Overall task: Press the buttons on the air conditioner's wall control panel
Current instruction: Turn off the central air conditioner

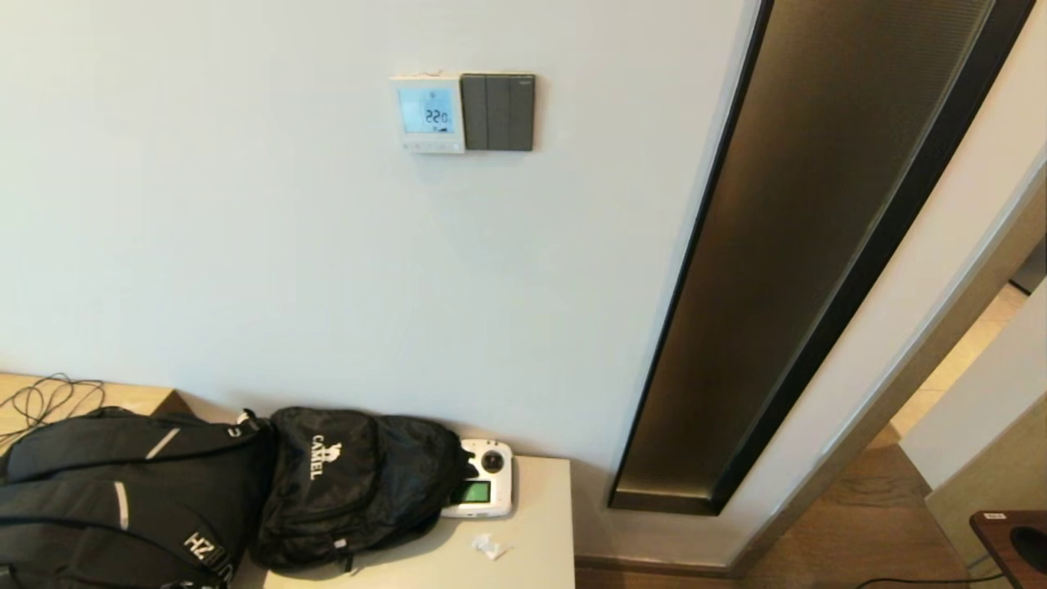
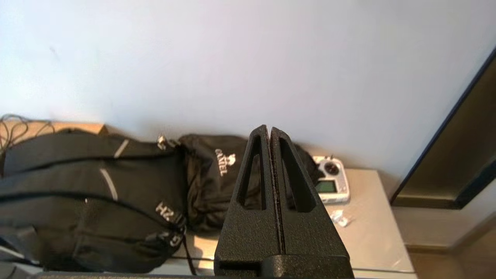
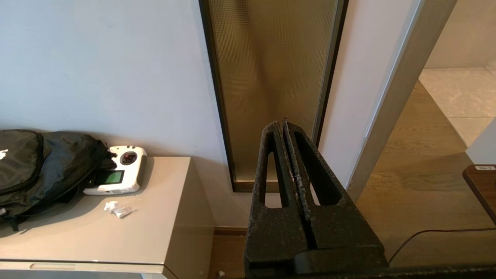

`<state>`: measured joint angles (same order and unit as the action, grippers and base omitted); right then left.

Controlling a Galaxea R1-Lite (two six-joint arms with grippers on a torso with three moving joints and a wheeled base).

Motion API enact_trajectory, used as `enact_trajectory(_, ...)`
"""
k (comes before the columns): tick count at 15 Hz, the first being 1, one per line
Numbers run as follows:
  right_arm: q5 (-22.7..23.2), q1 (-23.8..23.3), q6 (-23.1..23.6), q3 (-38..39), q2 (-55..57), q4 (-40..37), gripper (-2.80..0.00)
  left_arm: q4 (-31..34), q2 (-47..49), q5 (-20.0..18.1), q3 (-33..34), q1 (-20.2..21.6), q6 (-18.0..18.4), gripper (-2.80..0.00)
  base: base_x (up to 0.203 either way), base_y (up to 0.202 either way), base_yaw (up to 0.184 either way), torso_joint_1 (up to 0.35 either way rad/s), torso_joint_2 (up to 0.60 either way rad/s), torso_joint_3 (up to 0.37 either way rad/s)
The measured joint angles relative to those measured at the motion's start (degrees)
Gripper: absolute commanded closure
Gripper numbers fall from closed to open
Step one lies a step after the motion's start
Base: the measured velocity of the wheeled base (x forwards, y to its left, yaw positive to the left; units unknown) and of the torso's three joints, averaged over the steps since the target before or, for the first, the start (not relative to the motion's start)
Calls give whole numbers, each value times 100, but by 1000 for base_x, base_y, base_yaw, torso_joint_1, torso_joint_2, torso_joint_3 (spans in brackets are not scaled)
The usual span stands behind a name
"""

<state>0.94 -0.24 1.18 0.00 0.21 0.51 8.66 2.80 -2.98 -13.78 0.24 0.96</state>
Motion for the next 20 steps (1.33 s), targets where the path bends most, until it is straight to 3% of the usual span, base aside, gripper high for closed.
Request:
enact_trajectory(6, 0, -2, 2, 0, 0, 0, 0, -355, 1886, -214, -1884, -215, -87, 0, 0, 0, 0, 0, 0, 0)
enact_trajectory(13, 0, -2, 1, 0, 0, 0, 0, -646, 4348, -1178, -3859, -427, -219, 0, 0, 0, 0, 0, 0, 0)
enact_trajectory(16, 0, -2, 0, 0, 0, 0, 0, -674, 5266, -1179, -4404, -979, -391, 0, 0, 0, 0, 0, 0, 0)
enact_trajectory(20, 0, -2, 2, 0, 0, 0, 0, -742, 6343, -592, -5023, -2000, -716, 0, 0, 0, 0, 0, 0, 0)
